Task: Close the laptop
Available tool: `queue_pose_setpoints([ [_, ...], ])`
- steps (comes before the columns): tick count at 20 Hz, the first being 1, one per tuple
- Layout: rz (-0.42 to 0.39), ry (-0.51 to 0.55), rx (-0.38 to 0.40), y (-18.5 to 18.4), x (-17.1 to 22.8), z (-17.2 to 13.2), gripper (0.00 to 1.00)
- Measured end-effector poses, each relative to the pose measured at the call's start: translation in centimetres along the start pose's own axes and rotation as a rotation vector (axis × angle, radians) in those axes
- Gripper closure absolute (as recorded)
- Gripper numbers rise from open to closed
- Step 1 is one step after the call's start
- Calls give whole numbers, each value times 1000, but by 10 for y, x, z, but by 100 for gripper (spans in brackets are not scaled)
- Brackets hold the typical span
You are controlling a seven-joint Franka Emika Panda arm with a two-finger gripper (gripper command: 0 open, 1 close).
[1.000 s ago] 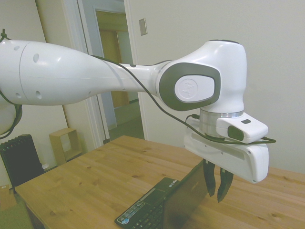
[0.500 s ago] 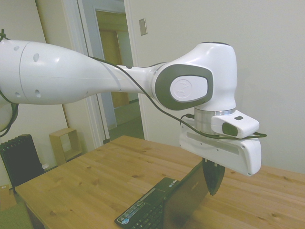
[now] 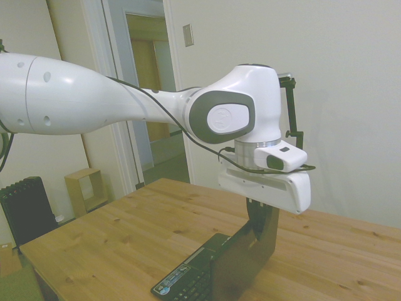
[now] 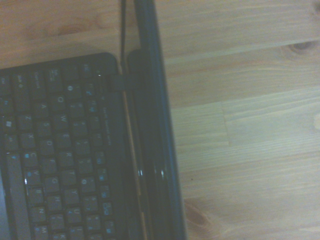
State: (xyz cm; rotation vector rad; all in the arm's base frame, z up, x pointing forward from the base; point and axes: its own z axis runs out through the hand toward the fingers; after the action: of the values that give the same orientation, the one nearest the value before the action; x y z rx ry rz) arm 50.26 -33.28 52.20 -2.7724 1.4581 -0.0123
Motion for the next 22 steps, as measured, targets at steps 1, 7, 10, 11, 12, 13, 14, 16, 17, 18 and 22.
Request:
queue_pose_setpoints([
  [1, -4, 2, 3, -4, -6, -3, 100],
  [7, -42, 2, 10, -46, -64, -6, 100],
  [10, -55, -4, 16, -64, -89, 3, 100],
  [11, -55, -6, 16, -67, -93, 8, 100],
  [12, -55, -10, 14, -68, -95, 16, 100],
  [13, -55, -16, 11, -68, -97, 24, 100],
  [14, -54, -20, 8, -67, -98, 33, 100],
  [16, -51, -26, 4, -66, -99, 52, 100],
  [17, -48, -33, 2, -65, -99, 63, 100],
  [18, -45, -39, 0, -65, -99, 73, 100],
  [22, -39, -60, -8, -68, -98, 108, 100],
])
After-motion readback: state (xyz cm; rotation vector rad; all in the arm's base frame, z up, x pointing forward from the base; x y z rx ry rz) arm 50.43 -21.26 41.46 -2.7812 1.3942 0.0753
